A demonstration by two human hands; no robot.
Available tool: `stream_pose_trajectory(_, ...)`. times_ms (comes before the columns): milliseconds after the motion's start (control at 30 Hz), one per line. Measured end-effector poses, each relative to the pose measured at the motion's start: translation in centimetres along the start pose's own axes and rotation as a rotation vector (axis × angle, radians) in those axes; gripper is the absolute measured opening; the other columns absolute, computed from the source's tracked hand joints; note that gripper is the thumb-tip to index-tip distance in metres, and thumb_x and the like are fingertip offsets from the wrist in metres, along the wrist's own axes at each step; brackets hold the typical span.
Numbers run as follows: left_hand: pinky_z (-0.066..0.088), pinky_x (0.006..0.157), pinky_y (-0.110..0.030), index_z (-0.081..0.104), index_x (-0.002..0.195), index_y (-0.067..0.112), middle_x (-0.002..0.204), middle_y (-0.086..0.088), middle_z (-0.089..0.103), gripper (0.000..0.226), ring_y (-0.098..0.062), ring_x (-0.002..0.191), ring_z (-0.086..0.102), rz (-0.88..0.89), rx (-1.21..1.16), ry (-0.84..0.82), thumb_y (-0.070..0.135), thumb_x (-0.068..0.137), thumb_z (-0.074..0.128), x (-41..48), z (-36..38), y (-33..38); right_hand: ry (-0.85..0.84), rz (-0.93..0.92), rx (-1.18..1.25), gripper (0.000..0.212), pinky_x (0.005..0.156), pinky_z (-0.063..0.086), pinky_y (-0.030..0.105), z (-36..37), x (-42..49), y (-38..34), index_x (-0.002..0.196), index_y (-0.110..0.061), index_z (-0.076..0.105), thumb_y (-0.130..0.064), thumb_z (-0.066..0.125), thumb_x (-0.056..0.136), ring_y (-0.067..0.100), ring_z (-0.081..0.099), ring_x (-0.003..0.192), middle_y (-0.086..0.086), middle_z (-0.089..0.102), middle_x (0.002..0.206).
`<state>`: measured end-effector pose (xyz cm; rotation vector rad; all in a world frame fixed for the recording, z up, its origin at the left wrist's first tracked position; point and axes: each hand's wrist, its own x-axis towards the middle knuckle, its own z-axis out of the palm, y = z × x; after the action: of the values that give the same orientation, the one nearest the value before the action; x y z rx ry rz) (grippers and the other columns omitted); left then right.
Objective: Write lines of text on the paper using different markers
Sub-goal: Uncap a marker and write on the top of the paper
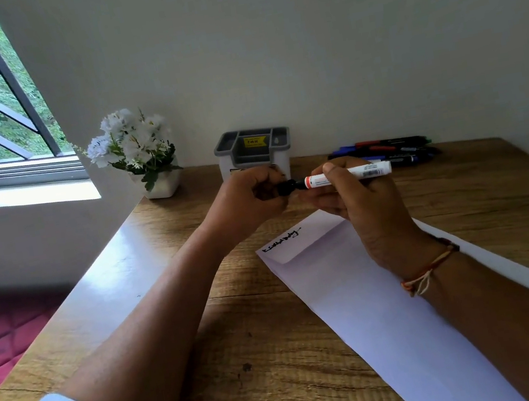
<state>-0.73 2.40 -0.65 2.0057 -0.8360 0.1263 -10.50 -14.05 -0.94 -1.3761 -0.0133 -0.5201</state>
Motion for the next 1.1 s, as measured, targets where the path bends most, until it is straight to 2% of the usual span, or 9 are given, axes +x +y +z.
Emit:
stream_pose_trajectory(133, 0.055, 0.078, -0.016, 0.074, 0.103, 0.02, 0.093, 0.005, 0.071, 0.027, -0.006, 0.083, 0.065, 0.021, 0.027, 0.015, 0.006, 0.081, 0.075, 0.0, -0.2, -0.2, 0.011, -0.001, -0.101, 0.012, 0.074, 0.061, 0.025, -0.1, 0.1, -0.2, 0.095, -0.021, 0.068, -0.016, 0.058, 0.1, 0.02, 0.076, 0.09, 0.007, 0.076, 0.097)
stream_pose_trajectory(300, 0.057, 0.083, -0.025, 0.074, 0.108, 0.02, 0.098, 0.006, 0.072, 0.029, -0.007, 0.088, 0.066, 0.02, -0.005, -0.026, 0.012, 0.081, 0.078, 0.2, -0.3, -0.3, 0.015, 0.013, -0.169, 0.009, 0.07, 0.06, 0.021, -0.3, 0.3, -0.3, 0.091, -0.024, 0.067, -0.023, 0.061, 0.098, 0.014, 0.076, 0.082, -0.001, 0.077, 0.089)
stream_pose_trajectory(433, 0.058, 0.077, -0.023, 0.073, 0.11, 0.012, 0.1, -0.006, 0.073, 0.026, -0.016, 0.091, 0.07, -0.033, -0.177, -0.086, 0.01, 0.084, 0.074, 0.2, -0.3, -0.2, 0.031, 0.062, -0.124, 0.015, 0.067, 0.059, 0.018, -0.6, 0.5, -0.5, 0.088, -0.024, 0.072, -0.032, 0.063, 0.096, 0.013, 0.076, 0.081, -0.001, 0.079, 0.085)
stream_pose_trajectory(533, 0.055, 0.076, -0.018, 0.071, 0.112, 0.002, 0.102, -0.015, 0.073, 0.024, -0.012, 0.088, 0.072, -0.079, -0.309, -0.112, 0.003, 0.088, 0.069, 0.0, -0.3, 0.0, 0.036, 0.105, -0.113, 0.021, 0.065, 0.058, 0.017, -0.9, 0.5, -0.5, 0.085, -0.024, 0.076, -0.038, 0.065, 0.095, 0.012, 0.076, 0.082, 0.0, 0.079, 0.084)
stream_pose_trajectory(667, 0.057, 0.076, -0.023, 0.07, 0.106, -0.002, 0.097, -0.02, 0.071, 0.017, -0.012, 0.082, 0.07, -0.078, -0.351, -0.149, 0.002, 0.091, 0.065, -0.4, -0.3, 0.2, -0.007, 0.127, -0.086, 0.022, 0.067, 0.058, 0.018, -1.2, 0.6, -0.4, 0.078, -0.035, 0.08, -0.04, 0.066, 0.094, 0.013, 0.076, 0.084, 0.003, 0.079, 0.084)
stream_pose_trajectory(833, 0.058, 0.078, -0.026, 0.072, 0.101, 0.012, 0.092, -0.01, 0.072, 0.015, -0.013, 0.083, 0.069, -0.108, -0.426, -0.171, 0.005, 0.092, 0.064, -0.7, -0.5, 0.1, -0.078, 0.129, -0.08, 0.019, 0.072, 0.059, 0.02, -1.6, 0.9, -0.1, 0.085, -0.028, 0.078, -0.041, 0.066, 0.092, 0.017, 0.076, 0.089, 0.005, 0.079, 0.09)
stream_pose_trajectory(967, 0.056, 0.077, -0.024, 0.072, 0.106, 0.012, 0.091, -0.006, 0.073, 0.017, -0.011, 0.084, 0.068, -0.129, -0.429, -0.152, 0.006, 0.092, 0.064, -0.9, -0.5, -0.1, -0.113, 0.153, -0.073, 0.018, 0.07, 0.058, 0.021, -1.6, 1.1, 0.5, 0.091, -0.026, 0.076, -0.041, 0.066, 0.092, 0.014, 0.076, 0.092, 0.003, 0.079, 0.094)
stream_pose_trajectory(1100, 0.057, 0.091, -0.036, 0.071, 0.113, 0.012, 0.106, -0.012, 0.073, 0.022, -0.022, 0.098, 0.067, -0.126, -0.484, 0.019, 0.014, 0.091, 0.067, -0.7, -0.5, 0.3, -0.084, 0.167, 0.04, 0.041, 0.068, 0.06, 0.022, -1.4, 1.6, 0.4, 0.105, -0.023, 0.07, -0.056, 0.06, 0.084, 0.014, 0.076, 0.093, 0.001, 0.079, 0.097)
